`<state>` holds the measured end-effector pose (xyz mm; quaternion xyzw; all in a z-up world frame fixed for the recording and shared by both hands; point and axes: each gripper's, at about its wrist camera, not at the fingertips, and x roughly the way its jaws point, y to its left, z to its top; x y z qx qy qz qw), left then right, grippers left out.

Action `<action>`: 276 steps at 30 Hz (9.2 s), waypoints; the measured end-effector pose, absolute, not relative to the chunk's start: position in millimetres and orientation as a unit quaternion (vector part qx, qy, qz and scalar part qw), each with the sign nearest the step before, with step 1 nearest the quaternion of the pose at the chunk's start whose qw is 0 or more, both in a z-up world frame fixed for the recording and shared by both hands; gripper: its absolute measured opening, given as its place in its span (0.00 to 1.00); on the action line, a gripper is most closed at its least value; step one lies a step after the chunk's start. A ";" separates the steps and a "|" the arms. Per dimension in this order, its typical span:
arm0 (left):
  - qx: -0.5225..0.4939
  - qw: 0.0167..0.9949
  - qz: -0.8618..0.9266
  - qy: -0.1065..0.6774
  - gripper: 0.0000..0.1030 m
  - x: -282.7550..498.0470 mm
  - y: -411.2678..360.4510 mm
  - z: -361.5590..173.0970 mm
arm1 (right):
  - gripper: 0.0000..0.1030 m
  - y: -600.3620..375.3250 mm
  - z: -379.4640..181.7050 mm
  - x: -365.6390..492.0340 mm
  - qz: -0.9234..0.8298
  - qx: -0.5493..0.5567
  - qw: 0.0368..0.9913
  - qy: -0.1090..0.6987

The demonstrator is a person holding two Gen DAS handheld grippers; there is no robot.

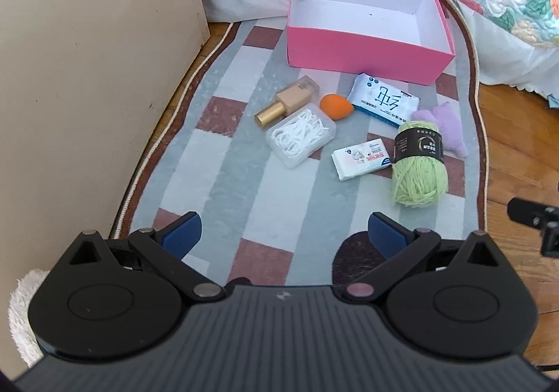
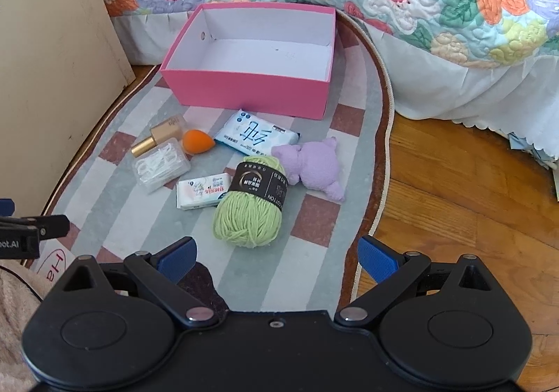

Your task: Organize objects

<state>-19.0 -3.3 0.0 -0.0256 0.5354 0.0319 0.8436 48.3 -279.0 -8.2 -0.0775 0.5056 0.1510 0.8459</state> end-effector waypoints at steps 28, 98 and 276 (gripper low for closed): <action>-0.011 0.861 -0.006 0.508 1.00 -14.9 -16.1 34.9 | 0.97 -280.6 23.8 25.5 0.235 -0.099 0.875 0.411; -0.165 0.810 -0.196 0.528 0.52 74.8 -79.1 -96.1 | 0.64 -264.9 -113.2 85.8 0.301 -0.019 0.837 0.457; -0.111 0.799 -0.102 0.582 0.90 92.8 -7.7 -119.1 | 0.89 -194.4 -144.0 126.8 0.396 -0.155 0.777 0.465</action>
